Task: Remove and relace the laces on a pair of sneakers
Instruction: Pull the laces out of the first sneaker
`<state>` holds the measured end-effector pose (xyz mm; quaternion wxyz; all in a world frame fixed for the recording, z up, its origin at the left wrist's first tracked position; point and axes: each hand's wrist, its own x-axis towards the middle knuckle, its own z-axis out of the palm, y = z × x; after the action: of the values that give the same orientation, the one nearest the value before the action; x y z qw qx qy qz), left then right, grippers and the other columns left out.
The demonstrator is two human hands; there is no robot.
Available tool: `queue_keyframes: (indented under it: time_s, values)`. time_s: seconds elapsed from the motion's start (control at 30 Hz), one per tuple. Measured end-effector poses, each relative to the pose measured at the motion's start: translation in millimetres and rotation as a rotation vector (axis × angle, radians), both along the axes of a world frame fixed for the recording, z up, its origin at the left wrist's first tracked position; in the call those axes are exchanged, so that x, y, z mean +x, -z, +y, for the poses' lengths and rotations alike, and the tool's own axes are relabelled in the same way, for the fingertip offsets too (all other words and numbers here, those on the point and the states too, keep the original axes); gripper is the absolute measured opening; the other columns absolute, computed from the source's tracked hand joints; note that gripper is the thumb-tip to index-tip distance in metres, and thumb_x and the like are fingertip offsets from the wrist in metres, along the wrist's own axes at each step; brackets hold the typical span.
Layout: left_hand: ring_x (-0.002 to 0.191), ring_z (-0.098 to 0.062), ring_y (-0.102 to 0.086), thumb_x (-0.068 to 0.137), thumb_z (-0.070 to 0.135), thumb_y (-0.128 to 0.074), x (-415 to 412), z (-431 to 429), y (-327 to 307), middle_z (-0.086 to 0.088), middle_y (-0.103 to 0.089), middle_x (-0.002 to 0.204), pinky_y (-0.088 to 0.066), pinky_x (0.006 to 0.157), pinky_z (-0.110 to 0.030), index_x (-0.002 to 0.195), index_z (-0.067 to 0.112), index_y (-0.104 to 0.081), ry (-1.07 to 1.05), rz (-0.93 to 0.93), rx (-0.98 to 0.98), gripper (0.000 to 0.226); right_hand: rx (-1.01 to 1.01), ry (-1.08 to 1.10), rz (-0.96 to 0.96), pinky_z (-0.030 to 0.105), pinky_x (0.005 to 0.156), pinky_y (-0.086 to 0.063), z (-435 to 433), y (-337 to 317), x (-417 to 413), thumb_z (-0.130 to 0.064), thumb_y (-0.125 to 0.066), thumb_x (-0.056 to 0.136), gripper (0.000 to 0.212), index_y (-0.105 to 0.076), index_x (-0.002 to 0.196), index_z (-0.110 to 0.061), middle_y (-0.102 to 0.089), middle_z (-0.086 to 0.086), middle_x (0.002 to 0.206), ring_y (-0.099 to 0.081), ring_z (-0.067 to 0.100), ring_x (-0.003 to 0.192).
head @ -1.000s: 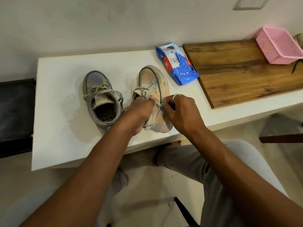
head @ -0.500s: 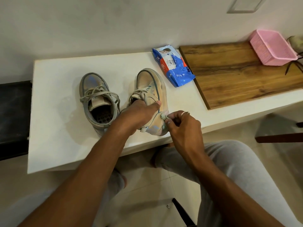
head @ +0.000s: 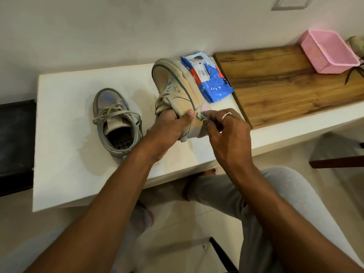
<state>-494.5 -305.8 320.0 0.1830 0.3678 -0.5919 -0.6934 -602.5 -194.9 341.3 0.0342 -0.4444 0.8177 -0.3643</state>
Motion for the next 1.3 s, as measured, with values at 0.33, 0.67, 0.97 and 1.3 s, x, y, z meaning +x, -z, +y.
queue_keyframes:
  time_s: [0.33,0.67,0.97,1.3]
  values:
    - [0.11,-0.025,-0.065,0.105,0.034,-0.033,-3,5,-14,-0.016,-0.06,0.132,-0.056,0.077,-0.029,0.142,0.007,-0.042,-0.135,0.386,0.349,0.047,-0.146,-0.132,0.079,0.032,0.068,-0.055,-8,-1,11,-0.015,-0.071,0.09,0.021,-0.075,0.11,-0.013,-0.067,0.003,0.093,-0.06,0.012,0.075]
    - [0.11,-0.024,-0.066,0.104,0.035,-0.036,-3,3,-16,-0.013,-0.064,0.126,-0.056,0.084,-0.036,0.142,0.008,-0.042,-0.2,0.429,0.423,0.047,-0.176,-0.169,0.121,0.035,0.067,-0.055,-12,1,6,-0.015,-0.069,0.092,0.022,-0.074,0.113,-0.01,-0.066,0.006,0.096,-0.061,0.015,0.08]
    - [0.102,-0.024,-0.067,0.104,0.037,-0.036,-2,-2,-17,-0.014,-0.066,0.12,-0.056,0.078,-0.035,0.139,0.005,-0.046,-0.231,0.439,0.429,0.049,-0.207,-0.202,0.133,0.026,0.068,-0.053,-11,3,10,-0.015,-0.07,0.091,0.021,-0.075,0.111,-0.01,-0.066,0.006,0.093,-0.06,0.012,0.078]
    - [0.098,-0.023,-0.069,0.104,0.038,-0.038,-1,-7,-16,-0.014,-0.065,0.122,-0.057,0.073,-0.034,0.142,0.007,-0.043,-0.271,0.496,0.5,0.049,-0.244,-0.197,0.153,0.028,0.067,-0.053,-14,3,10,-0.012,-0.071,0.09,0.02,-0.074,0.109,-0.006,-0.066,0.008,0.092,-0.06,0.015,0.077]
